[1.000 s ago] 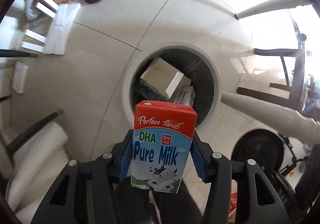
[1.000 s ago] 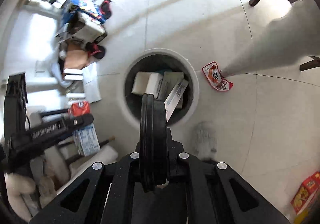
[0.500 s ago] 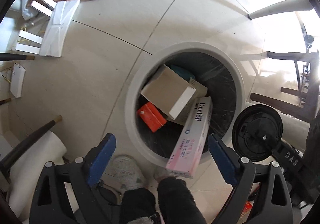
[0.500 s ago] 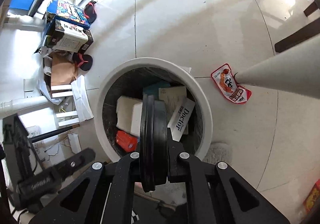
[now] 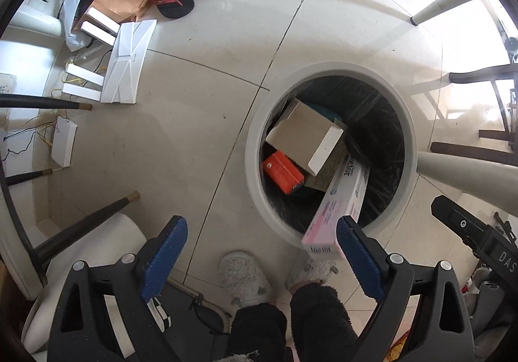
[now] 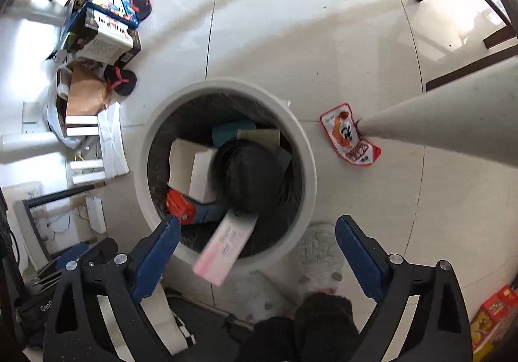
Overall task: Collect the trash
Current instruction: 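Move both tools back over the table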
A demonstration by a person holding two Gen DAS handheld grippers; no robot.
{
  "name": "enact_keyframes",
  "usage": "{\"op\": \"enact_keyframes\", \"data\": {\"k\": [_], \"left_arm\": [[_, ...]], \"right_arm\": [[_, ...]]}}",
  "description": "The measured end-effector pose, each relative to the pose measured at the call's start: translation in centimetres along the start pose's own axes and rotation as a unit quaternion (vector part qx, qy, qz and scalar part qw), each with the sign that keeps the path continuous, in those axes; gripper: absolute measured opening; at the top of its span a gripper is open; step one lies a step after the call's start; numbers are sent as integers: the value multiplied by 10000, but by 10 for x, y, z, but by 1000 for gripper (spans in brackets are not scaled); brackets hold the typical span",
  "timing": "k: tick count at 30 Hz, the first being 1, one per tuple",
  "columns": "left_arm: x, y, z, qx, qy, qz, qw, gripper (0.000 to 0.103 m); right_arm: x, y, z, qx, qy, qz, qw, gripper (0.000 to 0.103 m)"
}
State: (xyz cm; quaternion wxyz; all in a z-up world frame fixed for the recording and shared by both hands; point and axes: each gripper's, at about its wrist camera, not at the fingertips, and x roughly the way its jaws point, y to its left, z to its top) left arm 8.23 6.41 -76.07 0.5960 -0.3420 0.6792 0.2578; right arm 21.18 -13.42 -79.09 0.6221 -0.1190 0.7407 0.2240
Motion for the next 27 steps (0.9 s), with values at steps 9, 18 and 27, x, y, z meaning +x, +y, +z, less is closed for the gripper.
{"op": "enact_keyframes", "data": {"k": [9,18,27], "left_arm": [[-40,-5,-31,102,-5,180,9998,94],[-131,-12,-79,236,-80,137,9996,94],[-259,-11,-126,372,-434,76,9983,94]], "right_arm": [[-40,6,-30,-274,-181,-449,9985,98],[-141,19,-79,-468,-351,-613,9964,103],[-286,46,-136,-713,-634,-569,9938,103]]}}
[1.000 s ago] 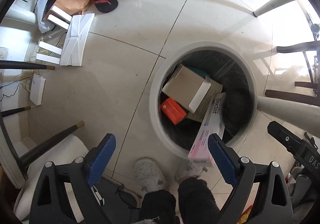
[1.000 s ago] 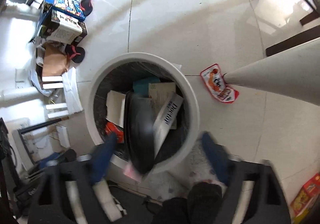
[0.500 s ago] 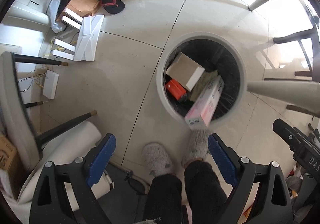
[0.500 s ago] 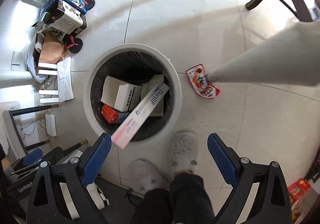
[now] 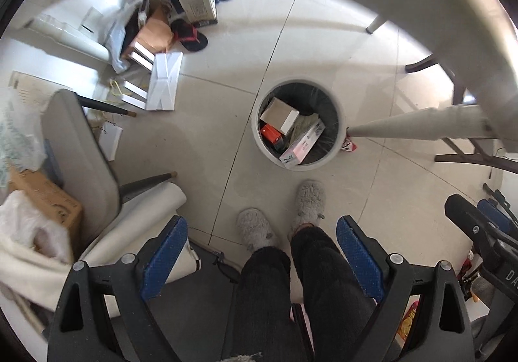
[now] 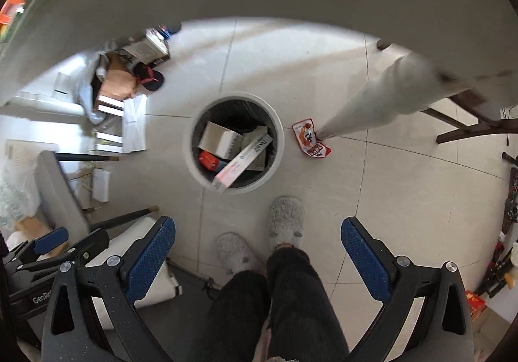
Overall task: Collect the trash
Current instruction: 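Move both tools back over the table, then grasp the foil blister pack with the left tool while the right tool grasps the medicine box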
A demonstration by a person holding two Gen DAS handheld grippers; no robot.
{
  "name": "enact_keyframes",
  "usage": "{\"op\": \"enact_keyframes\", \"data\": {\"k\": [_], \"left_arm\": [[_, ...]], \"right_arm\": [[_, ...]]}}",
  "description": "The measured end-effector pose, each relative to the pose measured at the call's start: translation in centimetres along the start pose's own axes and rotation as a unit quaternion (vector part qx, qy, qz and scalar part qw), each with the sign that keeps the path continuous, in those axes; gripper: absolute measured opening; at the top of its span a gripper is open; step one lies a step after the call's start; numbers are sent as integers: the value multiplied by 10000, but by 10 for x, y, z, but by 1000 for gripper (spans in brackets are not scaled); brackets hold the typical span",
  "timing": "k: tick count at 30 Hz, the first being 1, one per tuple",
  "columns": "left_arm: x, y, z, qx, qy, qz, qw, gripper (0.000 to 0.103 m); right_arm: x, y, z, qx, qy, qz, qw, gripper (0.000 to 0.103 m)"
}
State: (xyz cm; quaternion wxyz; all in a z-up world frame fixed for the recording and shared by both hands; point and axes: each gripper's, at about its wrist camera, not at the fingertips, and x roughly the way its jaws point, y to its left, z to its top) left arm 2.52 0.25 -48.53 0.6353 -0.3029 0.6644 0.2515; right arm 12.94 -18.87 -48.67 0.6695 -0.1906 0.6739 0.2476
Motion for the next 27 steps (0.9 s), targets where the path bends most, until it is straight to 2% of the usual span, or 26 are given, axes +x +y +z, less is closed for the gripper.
{"op": "enact_keyframes", "data": {"k": [4,8,11,14,16,21,27], "left_arm": [[-58,0,-9,41,-264,6,9996,94],[-113,-4,-6,60,-616,58,9981,94],[-152,-10,11,54,-970,72,9952,94],[-181,-20,37,104,-1323,198,9910,94],[-195,-24,61,47,-1453,234,9891,103],[-208,-43,139,-301,-1333,63,9906,103],[-195,-95,257,-839,-722,-593,9921,103]], "right_arm": [[-67,5,-12,13,-165,151,9997,103],[-132,5,-14,133,-307,493,9982,103],[-176,5,0,116,-435,705,9965,103],[-214,3,28,46,-571,852,9947,103],[-239,-2,57,-30,-673,882,9938,103],[-273,-17,149,-71,-936,715,9930,103],[-247,-76,276,541,-883,319,9941,103]]}}
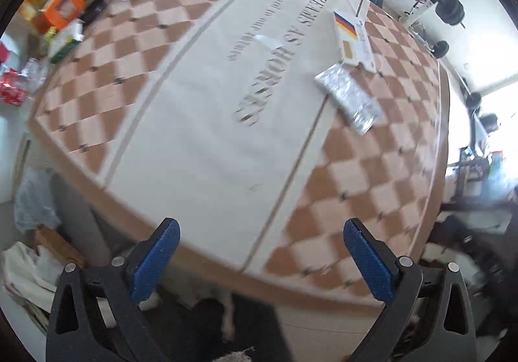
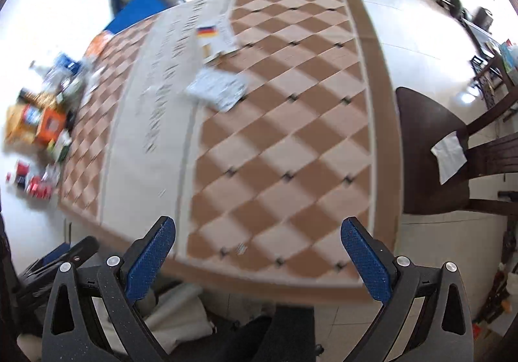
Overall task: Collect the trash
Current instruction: 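Grasp the foil blister pack with the left tool while the right tool grasps the medicine box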
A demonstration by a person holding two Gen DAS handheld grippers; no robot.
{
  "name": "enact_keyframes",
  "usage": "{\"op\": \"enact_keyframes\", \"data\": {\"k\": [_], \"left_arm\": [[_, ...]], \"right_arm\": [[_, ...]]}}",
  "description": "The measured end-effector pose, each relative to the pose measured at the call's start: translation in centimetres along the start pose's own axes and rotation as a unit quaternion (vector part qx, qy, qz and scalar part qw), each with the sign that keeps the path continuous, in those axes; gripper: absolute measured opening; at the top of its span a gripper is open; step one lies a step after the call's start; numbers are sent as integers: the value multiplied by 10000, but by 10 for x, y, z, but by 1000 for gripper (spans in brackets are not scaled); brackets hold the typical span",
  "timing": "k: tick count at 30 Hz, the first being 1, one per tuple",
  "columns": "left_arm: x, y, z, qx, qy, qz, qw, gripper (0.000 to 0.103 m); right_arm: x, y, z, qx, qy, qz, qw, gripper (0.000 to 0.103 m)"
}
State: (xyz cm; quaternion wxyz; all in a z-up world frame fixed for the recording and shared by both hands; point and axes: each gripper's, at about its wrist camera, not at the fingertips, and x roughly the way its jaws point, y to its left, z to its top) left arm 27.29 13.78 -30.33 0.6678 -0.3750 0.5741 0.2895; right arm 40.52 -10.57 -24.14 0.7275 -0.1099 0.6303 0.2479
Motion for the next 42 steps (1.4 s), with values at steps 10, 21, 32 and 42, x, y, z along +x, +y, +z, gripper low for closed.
{"op": "enact_keyframes", "data": {"k": [10,21,32,42], "left_arm": [[128,-77,126,-1447,1178,-672,9801,103],[143,-119,124,-496,873,470,9938,73],[114,-43,104,611,376,971,9927,61],[101,24,112,-110,197,675,9975,61]], "right_arm": [[111,-71,120,979,208,-347,9944,103],[140,-88,140,999,345,-606,9926,103],[124,-4,175,149,138,-182,9996,103],[197,136,252,-1047,454,126,9934,103]]}}
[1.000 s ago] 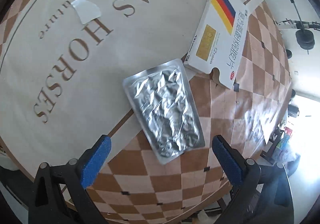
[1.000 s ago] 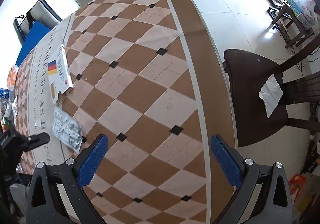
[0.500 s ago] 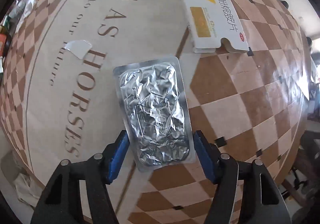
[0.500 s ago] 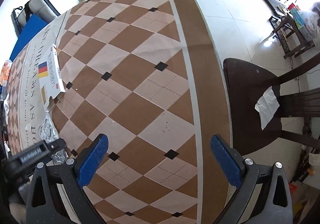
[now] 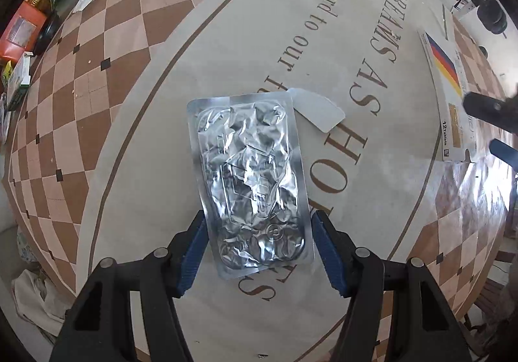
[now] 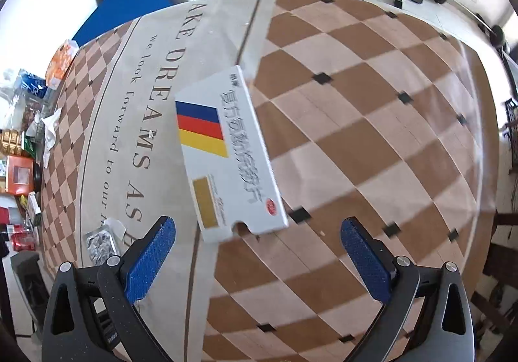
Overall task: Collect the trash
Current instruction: 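Grasp the foil blister pack with the left tool while the right tool grasps the medicine box, then carry the blister pack and medicine box to the bin and release them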
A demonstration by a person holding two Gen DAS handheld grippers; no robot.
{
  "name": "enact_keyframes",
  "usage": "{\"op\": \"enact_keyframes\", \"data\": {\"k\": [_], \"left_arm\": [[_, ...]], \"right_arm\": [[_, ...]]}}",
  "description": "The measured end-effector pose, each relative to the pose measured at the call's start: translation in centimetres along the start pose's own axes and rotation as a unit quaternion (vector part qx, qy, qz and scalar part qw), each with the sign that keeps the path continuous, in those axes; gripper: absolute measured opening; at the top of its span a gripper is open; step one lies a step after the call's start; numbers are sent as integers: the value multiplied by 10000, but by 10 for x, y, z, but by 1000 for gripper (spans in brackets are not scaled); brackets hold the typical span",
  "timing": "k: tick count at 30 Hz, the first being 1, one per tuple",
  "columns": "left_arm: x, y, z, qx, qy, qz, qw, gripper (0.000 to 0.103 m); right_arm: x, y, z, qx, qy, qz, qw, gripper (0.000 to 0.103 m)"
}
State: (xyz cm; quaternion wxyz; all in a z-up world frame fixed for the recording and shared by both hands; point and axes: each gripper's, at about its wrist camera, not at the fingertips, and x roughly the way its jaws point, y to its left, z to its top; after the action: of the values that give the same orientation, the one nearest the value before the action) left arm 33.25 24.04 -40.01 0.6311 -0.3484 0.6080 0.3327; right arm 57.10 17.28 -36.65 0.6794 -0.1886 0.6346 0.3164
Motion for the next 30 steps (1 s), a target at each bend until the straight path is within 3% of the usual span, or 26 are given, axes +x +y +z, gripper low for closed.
{"op": "enact_keyframes", "data": {"k": [5,7,11,14,20,24,30], "left_arm": [[2,-2,-1,49,-100,66,9999,61],[5,-7,2,84,-107,55,9999,61],[5,-8,15,124,-100,16,9999,60],[-1,-10,15,157,-152,4,9998,60],[-27,-15,-17,443,-383,-69,9983,60],[-46,-18,-51,604,-523,-176,9966,60],[-72,-11,-99,855,-727,-280,9933,60]], "right_arm": [[33,26,19,-288,146,-381,9988,102],[36,33,15,-468,13,-694,9965,77],[35,35,2,-656,-49,-792,9947,75],[29,29,-11,-579,9,-570,9967,75],[1,9,-52,-420,-100,-24,9991,75],[-19,-5,-91,-248,-130,311,9991,75],[-44,-23,-166,-150,-183,421,9988,75]]}}
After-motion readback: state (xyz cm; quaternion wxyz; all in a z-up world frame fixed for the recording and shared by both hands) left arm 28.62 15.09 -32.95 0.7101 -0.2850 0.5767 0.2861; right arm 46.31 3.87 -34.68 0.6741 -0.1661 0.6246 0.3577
